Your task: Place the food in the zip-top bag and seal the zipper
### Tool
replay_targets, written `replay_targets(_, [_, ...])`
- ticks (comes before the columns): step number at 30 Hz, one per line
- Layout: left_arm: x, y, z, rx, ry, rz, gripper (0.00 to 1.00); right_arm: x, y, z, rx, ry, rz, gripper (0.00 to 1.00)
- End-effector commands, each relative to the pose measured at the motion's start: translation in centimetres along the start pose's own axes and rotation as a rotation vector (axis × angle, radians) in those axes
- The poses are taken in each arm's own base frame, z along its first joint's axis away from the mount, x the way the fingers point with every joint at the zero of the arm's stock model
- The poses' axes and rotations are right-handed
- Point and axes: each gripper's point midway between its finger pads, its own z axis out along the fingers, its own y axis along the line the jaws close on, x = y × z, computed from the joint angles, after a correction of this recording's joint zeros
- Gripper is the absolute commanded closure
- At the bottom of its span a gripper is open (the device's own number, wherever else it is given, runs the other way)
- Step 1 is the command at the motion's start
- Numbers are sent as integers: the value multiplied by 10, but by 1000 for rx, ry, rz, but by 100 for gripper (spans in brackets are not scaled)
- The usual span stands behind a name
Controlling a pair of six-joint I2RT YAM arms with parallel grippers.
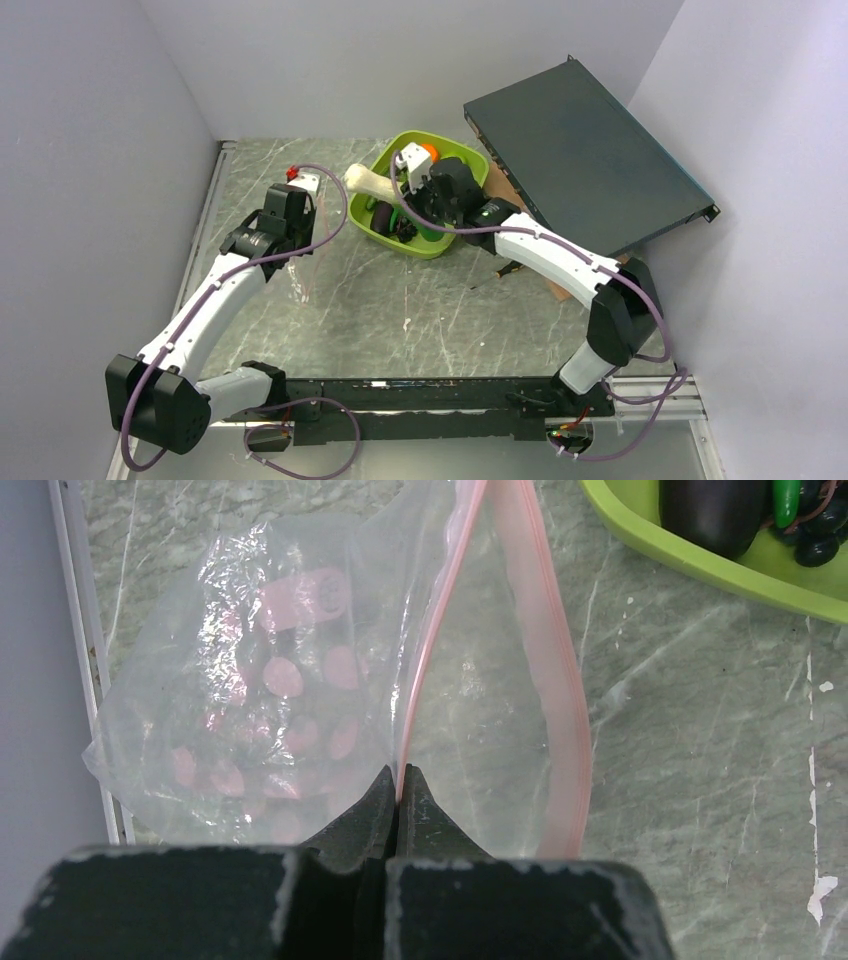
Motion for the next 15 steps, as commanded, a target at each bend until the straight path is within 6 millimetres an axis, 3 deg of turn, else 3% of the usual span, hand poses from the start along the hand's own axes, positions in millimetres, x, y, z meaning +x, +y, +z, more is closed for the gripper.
replay_targets(1, [-19,-4,-8,34,-78,-26,100,-20,36,-27,-102,70,487,100])
replay_targets(4, [-20,-5,-8,40,-82,-27,100,-21,85,-42,-365,179,606,100])
replay_targets(7, [-20,-8,-8,53,-85,-27,100,-24,119,-59,-552,264,721,100])
replay_targets(11, [-20,-9,-8,61,-87,-26,100,-34,154,-79,-774,312,893,100])
replay_targets(15, [-21,-9,-9,63,-94,-27,100,-38,181,-79,-897,361,1024,100])
